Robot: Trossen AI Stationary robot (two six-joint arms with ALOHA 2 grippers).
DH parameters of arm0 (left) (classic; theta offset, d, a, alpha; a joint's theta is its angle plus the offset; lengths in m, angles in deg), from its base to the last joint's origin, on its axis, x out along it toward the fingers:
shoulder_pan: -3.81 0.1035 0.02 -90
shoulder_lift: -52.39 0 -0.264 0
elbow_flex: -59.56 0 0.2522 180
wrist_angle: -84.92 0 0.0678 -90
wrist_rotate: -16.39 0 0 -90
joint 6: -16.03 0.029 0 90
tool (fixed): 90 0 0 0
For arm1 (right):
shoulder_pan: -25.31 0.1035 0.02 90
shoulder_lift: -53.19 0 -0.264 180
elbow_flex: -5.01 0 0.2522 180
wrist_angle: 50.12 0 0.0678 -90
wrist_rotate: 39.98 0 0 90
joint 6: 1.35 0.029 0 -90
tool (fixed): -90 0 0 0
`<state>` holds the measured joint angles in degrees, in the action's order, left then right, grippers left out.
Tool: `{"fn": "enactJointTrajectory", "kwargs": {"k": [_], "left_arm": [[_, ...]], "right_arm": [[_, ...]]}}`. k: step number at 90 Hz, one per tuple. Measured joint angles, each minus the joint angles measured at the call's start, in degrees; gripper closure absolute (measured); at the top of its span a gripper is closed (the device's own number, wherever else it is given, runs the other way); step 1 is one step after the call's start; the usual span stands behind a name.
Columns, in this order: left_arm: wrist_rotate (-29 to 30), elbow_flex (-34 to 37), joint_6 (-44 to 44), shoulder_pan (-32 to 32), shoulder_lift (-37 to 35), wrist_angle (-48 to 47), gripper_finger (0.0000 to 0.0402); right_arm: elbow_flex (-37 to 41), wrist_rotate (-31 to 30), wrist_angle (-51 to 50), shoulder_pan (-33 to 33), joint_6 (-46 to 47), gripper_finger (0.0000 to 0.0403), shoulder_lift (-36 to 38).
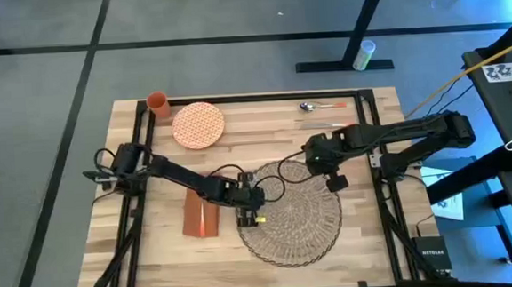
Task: Set table place
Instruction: Move the brown table mat to the center the table
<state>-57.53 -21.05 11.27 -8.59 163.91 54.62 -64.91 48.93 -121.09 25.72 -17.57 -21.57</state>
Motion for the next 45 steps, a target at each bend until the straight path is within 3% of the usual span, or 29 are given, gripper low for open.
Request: {"fn": "enactJointTrajectory", "kwargs": {"k": [26,45], "left_arm": [[1.7,0.1,-0.4,0.0,-1.7,-5.7,0.0402],[3.0,4.2,-3.0,0.1,-3.2,-4.0,0.0402]], "right_arm": [[0.0,-0.1,-0.9,0.0,0.8,0.0398,0.0],[0.0,-0.4,-1.5,0.0,0.9,0.0398,0.0]]}}
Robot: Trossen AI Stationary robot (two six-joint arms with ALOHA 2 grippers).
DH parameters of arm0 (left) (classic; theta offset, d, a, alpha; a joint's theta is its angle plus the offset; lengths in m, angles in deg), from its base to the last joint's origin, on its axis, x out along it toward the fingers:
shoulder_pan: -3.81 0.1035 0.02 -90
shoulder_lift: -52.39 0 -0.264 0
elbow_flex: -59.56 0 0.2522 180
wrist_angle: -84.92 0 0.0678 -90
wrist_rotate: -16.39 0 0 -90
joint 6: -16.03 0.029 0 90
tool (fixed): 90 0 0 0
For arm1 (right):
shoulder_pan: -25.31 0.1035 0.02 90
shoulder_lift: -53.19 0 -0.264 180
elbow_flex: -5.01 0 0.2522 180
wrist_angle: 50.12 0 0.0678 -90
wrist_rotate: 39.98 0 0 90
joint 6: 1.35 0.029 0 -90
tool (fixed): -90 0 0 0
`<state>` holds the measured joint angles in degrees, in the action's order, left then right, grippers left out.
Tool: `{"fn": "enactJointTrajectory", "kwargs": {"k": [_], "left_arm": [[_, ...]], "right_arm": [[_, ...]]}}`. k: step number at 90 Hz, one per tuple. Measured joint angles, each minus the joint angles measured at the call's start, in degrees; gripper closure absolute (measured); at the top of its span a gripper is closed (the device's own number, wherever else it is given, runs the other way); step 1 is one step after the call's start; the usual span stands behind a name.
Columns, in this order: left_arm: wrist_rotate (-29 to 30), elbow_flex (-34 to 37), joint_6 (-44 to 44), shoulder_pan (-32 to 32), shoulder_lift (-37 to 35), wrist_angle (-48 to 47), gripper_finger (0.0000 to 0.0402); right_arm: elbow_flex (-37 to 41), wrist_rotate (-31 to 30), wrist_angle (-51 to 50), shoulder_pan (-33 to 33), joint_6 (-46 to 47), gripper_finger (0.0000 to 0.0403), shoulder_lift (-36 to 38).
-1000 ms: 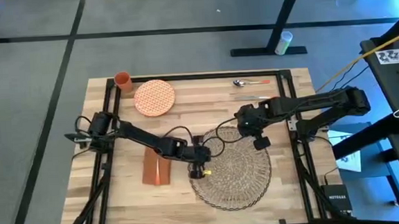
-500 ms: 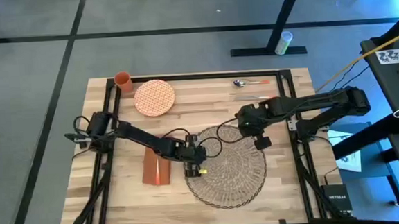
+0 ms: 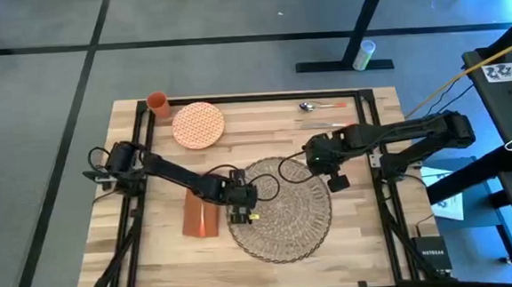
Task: Set table place
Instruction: Move the brown table mat to the center the table, then put the orange table knife to the right of the brown table mat
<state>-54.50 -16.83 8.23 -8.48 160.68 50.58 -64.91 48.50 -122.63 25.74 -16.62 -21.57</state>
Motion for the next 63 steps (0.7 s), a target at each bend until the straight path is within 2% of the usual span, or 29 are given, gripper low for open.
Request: {"fn": "enactJointTrajectory", "kwargs": {"k": [19,47,55,63], "left_arm": [[-0.1,4.0,-2.8,0.0,-3.8,0.5,0.0402],[1.5,4.3,-0.9,-0.2,-9.0,0.4,0.0402],[1.7,4.2,-0.4,-0.2,-11.0,1.9,0.0402],[2.2,4.2,1.3,-0.1,-12.8,4.5,0.0402]], "right_arm": [[0.0,0.0,0.0,0.0,0.0,0.0398,0.0],[0.0,-2.4,0.4,0.0,0.0,0.0398,0.0],[0.0,-5.3,0.7,0.0,0.2,0.0398,0.0],[0.0,-12.7,0.3,-0.5,2.2,0.0398,0.0]]}}
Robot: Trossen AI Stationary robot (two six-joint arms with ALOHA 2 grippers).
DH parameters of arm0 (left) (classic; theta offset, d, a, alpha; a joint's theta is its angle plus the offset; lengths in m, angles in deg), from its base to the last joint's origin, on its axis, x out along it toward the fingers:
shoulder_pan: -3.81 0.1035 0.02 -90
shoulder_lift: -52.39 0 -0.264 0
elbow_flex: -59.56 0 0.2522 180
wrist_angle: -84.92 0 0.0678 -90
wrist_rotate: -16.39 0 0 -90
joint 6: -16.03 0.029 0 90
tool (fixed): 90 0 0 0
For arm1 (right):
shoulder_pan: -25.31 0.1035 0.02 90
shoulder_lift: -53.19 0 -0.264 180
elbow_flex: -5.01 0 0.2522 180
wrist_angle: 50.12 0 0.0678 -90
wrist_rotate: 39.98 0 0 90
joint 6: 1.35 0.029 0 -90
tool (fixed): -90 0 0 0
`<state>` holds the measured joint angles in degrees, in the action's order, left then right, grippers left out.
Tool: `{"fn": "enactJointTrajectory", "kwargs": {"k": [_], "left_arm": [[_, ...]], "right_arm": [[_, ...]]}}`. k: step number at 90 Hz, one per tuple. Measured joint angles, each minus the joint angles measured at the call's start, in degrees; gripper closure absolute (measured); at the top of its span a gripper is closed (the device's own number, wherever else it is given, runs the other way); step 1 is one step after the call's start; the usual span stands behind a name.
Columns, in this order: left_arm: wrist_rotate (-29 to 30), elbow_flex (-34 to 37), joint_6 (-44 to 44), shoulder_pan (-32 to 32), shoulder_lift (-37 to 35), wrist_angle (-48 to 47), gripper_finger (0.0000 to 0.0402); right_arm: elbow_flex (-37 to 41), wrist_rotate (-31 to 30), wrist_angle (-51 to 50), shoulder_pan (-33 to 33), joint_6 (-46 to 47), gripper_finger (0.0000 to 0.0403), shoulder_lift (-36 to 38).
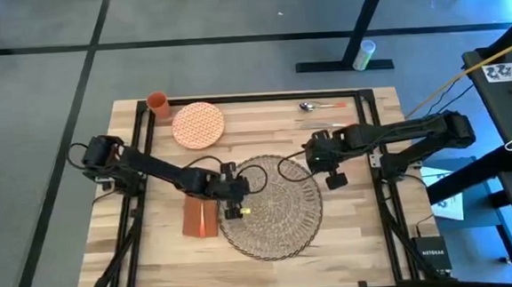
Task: Set table place
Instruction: Put the orange table knife to the right of the brown table mat
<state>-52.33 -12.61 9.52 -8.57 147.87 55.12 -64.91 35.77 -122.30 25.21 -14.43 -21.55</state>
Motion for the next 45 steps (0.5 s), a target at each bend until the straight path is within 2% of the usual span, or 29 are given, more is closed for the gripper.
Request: {"fn": "enactJointTrajectory", "kwargs": {"k": [10,17,33,45], "left_arm": [[0.4,-0.1,2.5,0.9,-1.8,4.4,0.0402],[0.4,-0.1,3.5,1.9,-2.3,7.1,0.0402],[-2.9,-0.1,6.0,3.6,-2.3,12.7,0.0402],[-5.7,-0.1,7.1,5.4,-2.3,15.2,0.0402]], "right_arm": [[0.0,-7.7,-1.7,-2.7,2.3,0.0398,0.0],[0.0,-10.5,-2.7,-6.0,2.4,0.0398,0.0],[0.0,-10.5,-2.0,-15.0,-2.9,0.0398,0.0],[0.0,-6.5,-0.5,-20.8,-9.5,0.0398,0.0]]}}
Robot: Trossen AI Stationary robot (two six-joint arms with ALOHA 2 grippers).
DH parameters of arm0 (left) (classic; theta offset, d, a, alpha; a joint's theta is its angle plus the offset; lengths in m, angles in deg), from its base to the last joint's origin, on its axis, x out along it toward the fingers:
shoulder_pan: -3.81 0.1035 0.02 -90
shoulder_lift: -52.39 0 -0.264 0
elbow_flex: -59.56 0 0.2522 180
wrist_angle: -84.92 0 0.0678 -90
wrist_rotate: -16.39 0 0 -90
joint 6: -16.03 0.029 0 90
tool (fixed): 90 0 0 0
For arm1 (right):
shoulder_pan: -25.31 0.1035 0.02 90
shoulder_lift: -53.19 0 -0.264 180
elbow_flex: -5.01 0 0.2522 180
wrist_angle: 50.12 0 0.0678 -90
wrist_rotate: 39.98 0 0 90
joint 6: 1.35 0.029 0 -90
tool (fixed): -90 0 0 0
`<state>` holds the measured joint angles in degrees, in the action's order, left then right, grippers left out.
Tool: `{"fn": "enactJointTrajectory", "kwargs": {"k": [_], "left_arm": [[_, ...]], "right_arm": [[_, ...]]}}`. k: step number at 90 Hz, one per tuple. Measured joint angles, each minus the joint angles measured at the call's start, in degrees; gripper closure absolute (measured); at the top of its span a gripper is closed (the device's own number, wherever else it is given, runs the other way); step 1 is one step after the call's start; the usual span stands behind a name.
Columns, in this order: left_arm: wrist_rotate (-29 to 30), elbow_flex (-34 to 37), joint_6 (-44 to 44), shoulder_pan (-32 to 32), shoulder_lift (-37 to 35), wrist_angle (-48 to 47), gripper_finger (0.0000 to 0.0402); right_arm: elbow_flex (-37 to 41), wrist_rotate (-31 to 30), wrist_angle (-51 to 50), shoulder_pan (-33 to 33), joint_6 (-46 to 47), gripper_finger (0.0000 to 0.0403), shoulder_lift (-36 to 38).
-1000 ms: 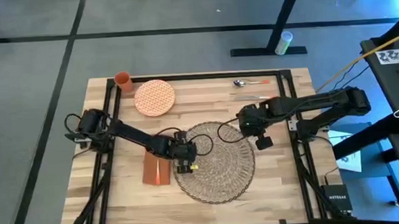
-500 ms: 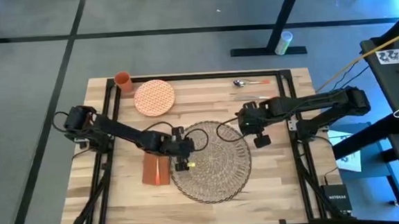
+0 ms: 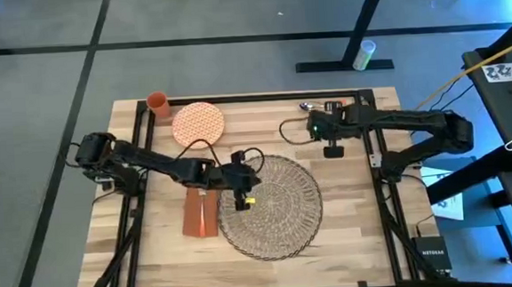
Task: Set table place
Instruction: Put the orange table knife to the right of the brown table mat
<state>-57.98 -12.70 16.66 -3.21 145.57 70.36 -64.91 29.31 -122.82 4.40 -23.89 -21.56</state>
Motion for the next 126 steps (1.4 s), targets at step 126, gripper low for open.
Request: {"fn": "enactJointTrajectory", "kwargs": {"k": [126], "left_arm": [[-12.0,21.6,-4.1,6.0,-0.1,40.8,0.0402]], "right_arm": [[14.7,12.5,13.2,-31.3,-17.0,0.0287,0.0]]}}
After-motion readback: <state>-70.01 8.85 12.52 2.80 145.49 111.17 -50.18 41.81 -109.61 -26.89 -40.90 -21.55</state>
